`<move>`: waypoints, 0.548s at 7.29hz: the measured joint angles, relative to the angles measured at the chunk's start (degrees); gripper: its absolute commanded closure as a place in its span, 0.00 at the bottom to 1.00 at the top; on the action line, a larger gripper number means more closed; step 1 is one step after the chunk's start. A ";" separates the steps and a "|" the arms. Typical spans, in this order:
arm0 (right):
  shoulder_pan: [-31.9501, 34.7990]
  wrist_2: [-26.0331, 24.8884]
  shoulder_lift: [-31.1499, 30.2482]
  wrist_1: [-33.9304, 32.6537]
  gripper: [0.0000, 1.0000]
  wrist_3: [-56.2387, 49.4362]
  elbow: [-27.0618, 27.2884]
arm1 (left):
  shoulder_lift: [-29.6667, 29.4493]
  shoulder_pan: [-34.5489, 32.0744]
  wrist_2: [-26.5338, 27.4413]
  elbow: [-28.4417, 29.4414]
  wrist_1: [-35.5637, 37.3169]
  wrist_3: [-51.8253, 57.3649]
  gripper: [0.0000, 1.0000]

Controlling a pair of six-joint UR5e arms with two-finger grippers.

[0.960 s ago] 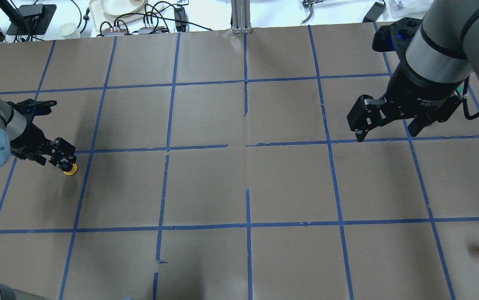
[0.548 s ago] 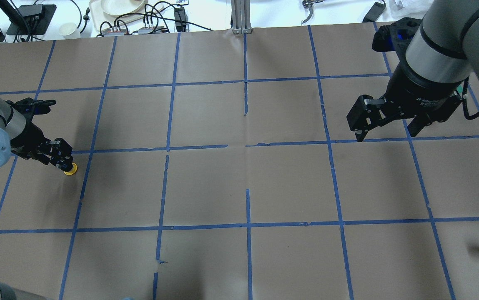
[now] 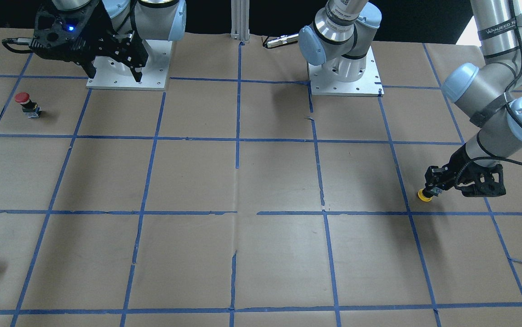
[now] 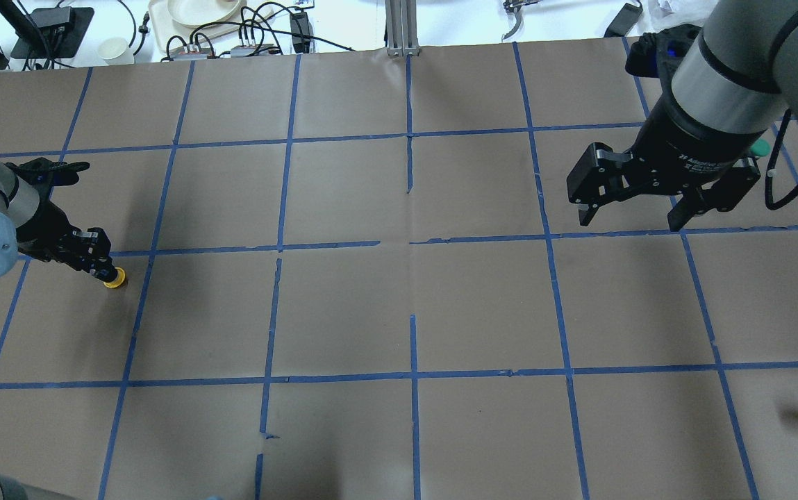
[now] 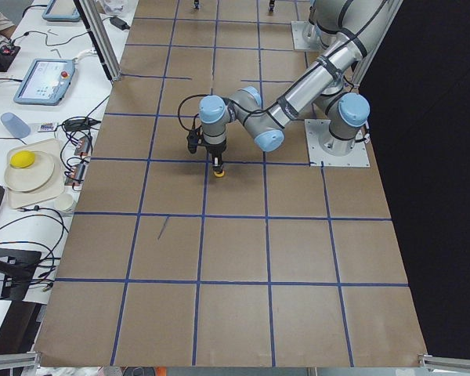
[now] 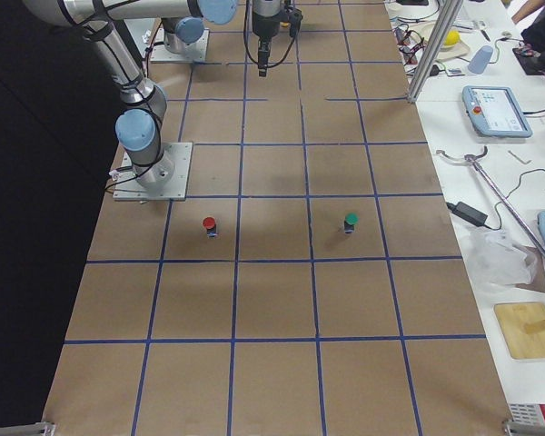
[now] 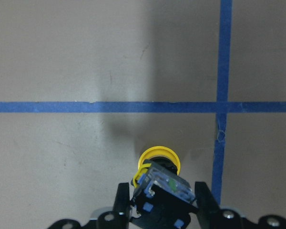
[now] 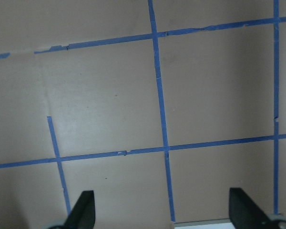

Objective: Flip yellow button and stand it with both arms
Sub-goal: 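Close the left gripper on the yellow button's black base and lift, then carry the button toward the right gripper while the right gripper approaches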

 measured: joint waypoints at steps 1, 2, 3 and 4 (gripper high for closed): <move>0.00 3.08 0.06 -0.49 0.00 5.04 -0.27 | 0.88 -1.82 -2.87 0.14 -0.37 -2.02 0.97; -0.01 7.27 0.35 -1.60 0.00 10.28 -0.55 | 1.64 -4.42 -7.76 0.41 -0.70 -5.98 0.97; -0.05 12.40 1.27 -2.40 0.00 16.62 -1.26 | 2.17 -7.36 -15.44 0.66 -0.87 -11.84 0.97; -0.15 16.77 2.61 -2.73 0.00 22.99 -2.44 | 2.47 -10.37 -25.81 0.81 -0.77 -18.74 0.97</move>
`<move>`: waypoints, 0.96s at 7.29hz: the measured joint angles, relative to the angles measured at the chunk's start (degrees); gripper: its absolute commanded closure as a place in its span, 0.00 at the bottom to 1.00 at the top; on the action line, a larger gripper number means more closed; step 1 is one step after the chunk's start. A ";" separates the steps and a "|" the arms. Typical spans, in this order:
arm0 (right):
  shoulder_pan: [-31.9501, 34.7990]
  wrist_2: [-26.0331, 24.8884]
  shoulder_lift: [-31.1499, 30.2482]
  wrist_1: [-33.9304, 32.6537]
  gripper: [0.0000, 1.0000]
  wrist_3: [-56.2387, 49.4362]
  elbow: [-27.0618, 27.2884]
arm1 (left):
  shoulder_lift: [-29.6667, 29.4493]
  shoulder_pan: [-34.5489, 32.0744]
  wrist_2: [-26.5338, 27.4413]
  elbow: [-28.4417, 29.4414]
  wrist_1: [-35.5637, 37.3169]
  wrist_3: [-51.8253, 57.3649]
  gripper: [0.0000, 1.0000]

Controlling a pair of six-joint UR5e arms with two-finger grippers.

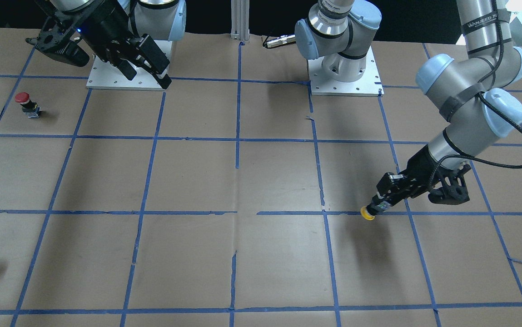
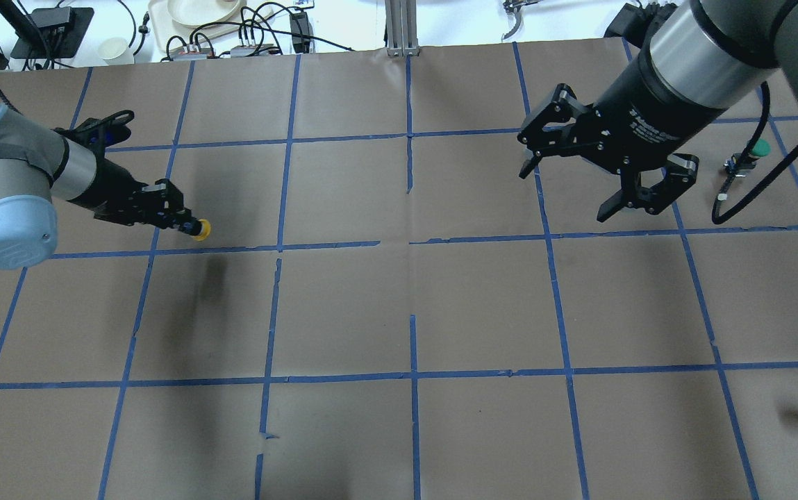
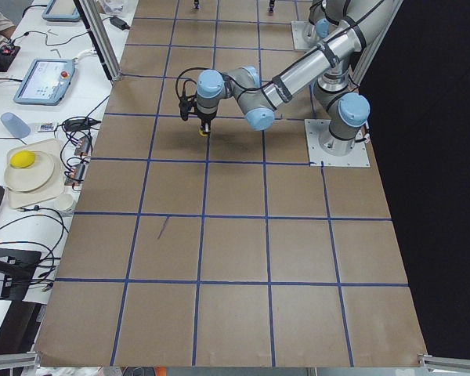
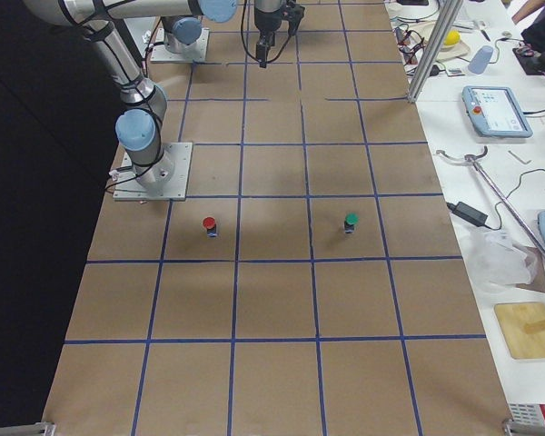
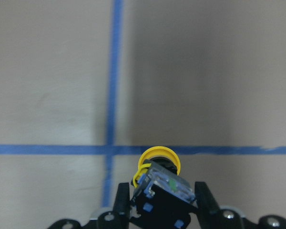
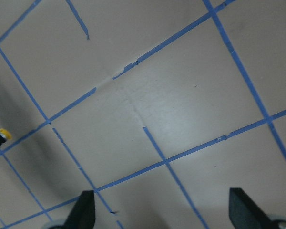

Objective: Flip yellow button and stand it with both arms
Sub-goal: 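Carry the button toward the right gripper while the right gripper approaches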

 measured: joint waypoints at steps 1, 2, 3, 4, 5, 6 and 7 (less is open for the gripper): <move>-0.44 3.21 1.13 -0.06 0.00 4.74 -0.98 | 0.34 -2.42 -10.17 0.02 0.27 -6.28 0.97; -1.69 7.43 1.84 -0.03 0.00 8.92 -1.56 | 1.23 -4.90 -21.11 -0.18 0.27 -11.69 0.97; -3.46 13.29 2.12 -0.01 0.00 12.97 -1.75 | 2.35 -7.57 -31.04 -0.61 0.00 -15.42 0.97; -5.23 18.97 2.23 -0.04 0.00 16.14 -1.68 | 3.26 -10.38 -39.81 -1.09 -0.09 -18.86 0.97; -6.65 22.12 2.25 -0.06 0.00 17.62 -1.57 | 3.72 -12.86 -46.65 -1.44 0.11 -21.31 0.97; -7.62 23.87 2.41 -0.23 0.00 18.08 -1.56 | 3.87 -15.24 -51.48 -1.56 0.50 -22.43 0.98; -8.07 25.21 2.90 -1.34 0.00 18.23 -1.58 | 3.80 -17.68 -54.51 -1.43 1.38 -22.89 0.98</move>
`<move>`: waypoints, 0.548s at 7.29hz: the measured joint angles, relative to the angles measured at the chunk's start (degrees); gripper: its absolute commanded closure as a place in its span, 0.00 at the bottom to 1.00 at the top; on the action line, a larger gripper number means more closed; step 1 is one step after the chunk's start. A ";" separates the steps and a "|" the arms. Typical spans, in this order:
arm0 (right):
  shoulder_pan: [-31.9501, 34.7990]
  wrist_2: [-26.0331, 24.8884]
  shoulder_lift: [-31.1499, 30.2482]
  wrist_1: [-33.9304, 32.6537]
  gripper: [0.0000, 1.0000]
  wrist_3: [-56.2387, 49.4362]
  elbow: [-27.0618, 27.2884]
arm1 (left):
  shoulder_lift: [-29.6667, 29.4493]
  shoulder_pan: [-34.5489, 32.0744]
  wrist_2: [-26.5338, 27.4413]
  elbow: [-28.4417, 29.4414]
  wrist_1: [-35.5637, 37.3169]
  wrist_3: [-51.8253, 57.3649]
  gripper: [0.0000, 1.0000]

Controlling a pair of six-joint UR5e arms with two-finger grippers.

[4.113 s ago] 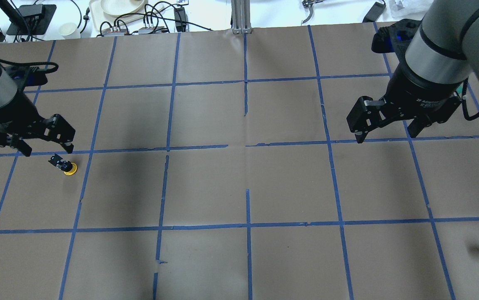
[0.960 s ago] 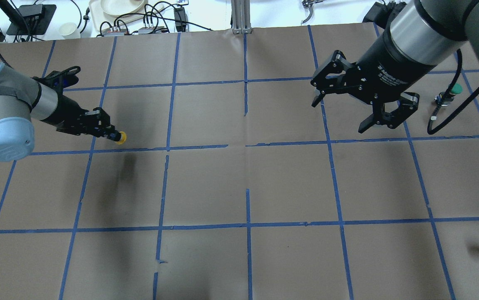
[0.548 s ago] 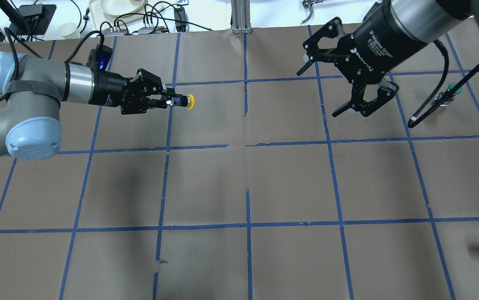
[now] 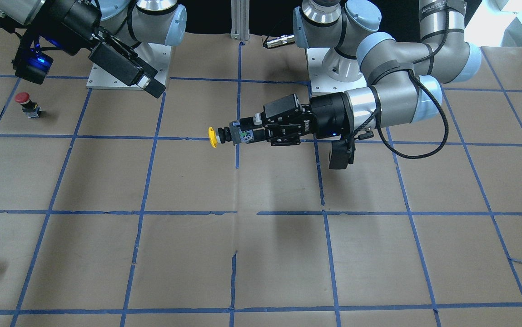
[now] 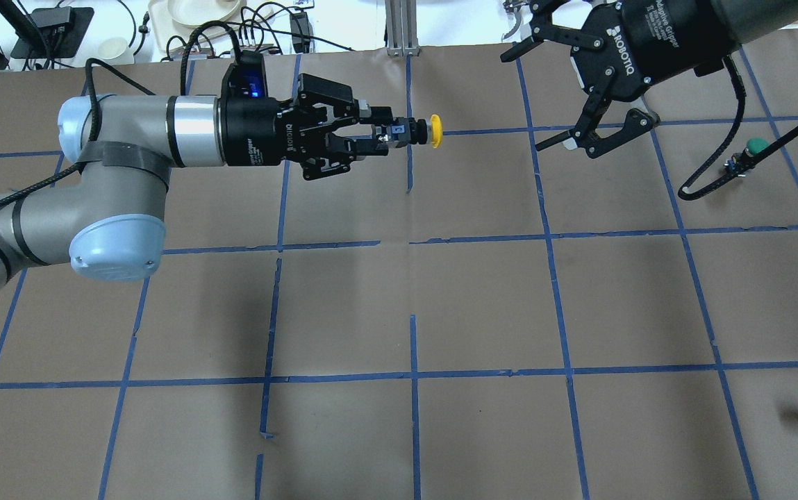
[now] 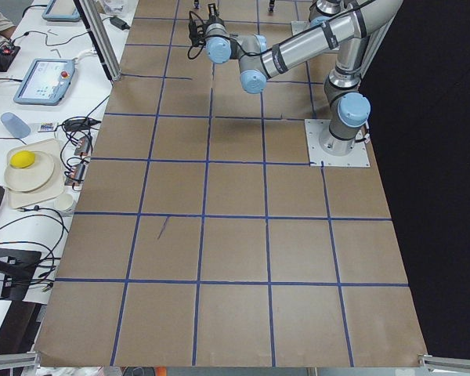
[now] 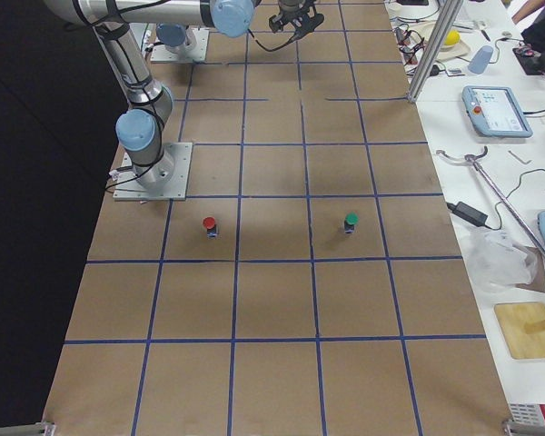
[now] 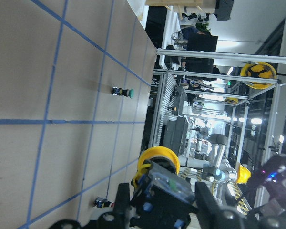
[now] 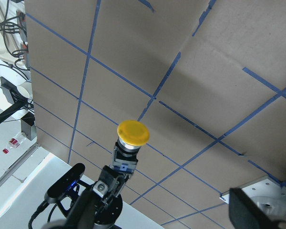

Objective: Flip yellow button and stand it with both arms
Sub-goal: 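Carry the button toward the right gripper while the right gripper approaches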

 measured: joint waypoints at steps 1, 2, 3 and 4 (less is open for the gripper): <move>-0.10 1.05 0.92 -1.72 0.00 0.25 0.11 | -0.45 -2.40 -1.86 0.18 2.55 -1.00 0.98; 0.00 1.72 2.12 -2.56 0.00 0.37 0.28 | -0.82 -4.38 -2.63 0.29 6.22 -3.07 0.98; 0.08 2.33 3.18 -2.83 0.00 0.43 0.33 | -0.85 -5.64 -2.90 0.38 9.52 -5.18 0.98; 0.01 2.59 3.79 -2.59 0.00 0.51 0.38 | -0.85 -6.17 -2.99 0.51 11.62 -6.41 0.98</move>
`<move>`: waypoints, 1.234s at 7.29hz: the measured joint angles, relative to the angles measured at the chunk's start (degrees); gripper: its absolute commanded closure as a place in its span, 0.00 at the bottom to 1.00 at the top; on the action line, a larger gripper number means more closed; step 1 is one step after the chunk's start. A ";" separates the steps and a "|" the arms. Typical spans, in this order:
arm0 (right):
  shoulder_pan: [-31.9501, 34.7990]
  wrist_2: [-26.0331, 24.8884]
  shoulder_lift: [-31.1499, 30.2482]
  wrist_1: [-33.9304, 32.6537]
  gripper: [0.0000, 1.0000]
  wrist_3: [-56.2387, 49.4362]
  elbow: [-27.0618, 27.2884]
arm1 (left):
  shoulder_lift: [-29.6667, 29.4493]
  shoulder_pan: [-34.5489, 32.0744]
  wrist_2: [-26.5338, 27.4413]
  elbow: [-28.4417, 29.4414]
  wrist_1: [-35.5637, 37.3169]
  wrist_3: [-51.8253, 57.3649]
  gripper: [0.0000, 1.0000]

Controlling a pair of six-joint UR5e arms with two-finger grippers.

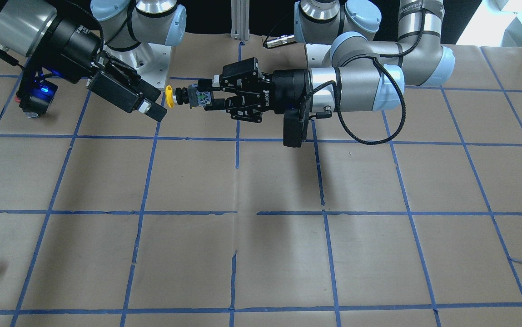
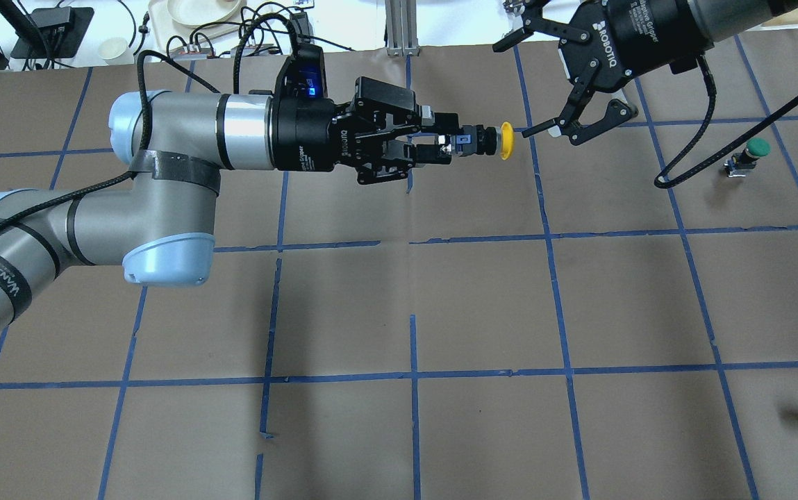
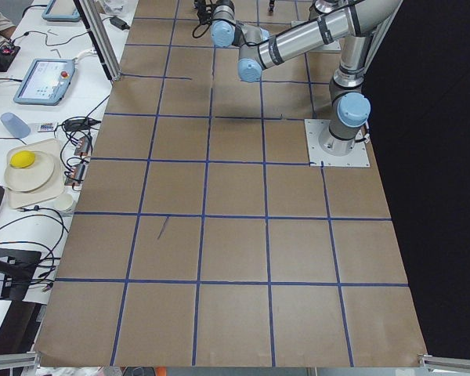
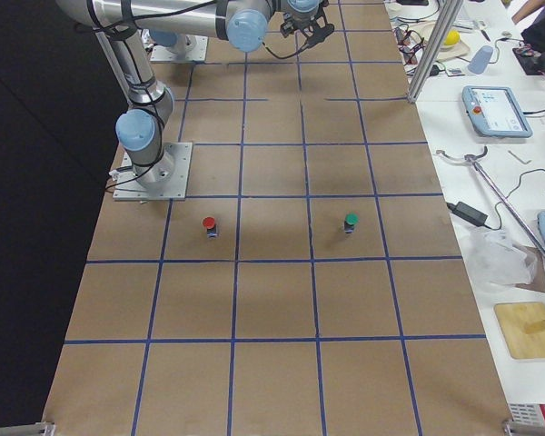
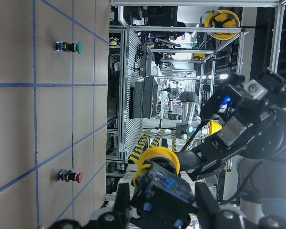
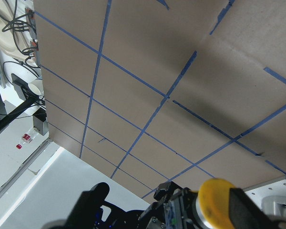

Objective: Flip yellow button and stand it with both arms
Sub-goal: 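Carry the button toward the right gripper while the right gripper approaches, then grasp the yellow cap with the right gripper, then open the left gripper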

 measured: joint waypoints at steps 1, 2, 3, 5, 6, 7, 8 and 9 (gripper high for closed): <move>-0.18 -0.12 0.23 1.18 0.00 0.06 0.02 | 0.13 -0.16 -0.03 0.33 0.92 -0.47 0.98; -0.38 -0.43 0.12 2.96 0.00 0.09 -0.07 | 0.30 -0.12 -0.04 0.91 1.26 -0.68 0.98; -0.47 -0.82 -0.22 4.75 0.00 0.08 -0.19 | 0.32 -0.01 -0.05 1.42 1.35 -0.83 0.98; -0.41 -0.94 -1.20 7.70 0.03 0.08 -0.21 | 0.23 0.10 -0.04 1.70 1.39 -1.02 0.98; -0.32 -0.82 -1.46 8.21 0.09 0.10 -0.18 | 0.41 0.12 -0.05 1.72 1.39 -1.34 0.98; -0.27 -0.76 -1.53 8.39 0.25 0.08 -0.14 | 0.69 0.11 -0.05 1.74 1.39 -1.76 0.98; -0.24 -0.74 -1.53 8.44 0.48 0.05 -0.12 | 0.86 0.08 -0.04 1.74 1.39 -2.10 0.98; -0.23 -0.71 -1.55 8.46 0.59 0.01 -0.08 | 0.94 0.05 -0.05 1.77 1.39 -2.55 0.98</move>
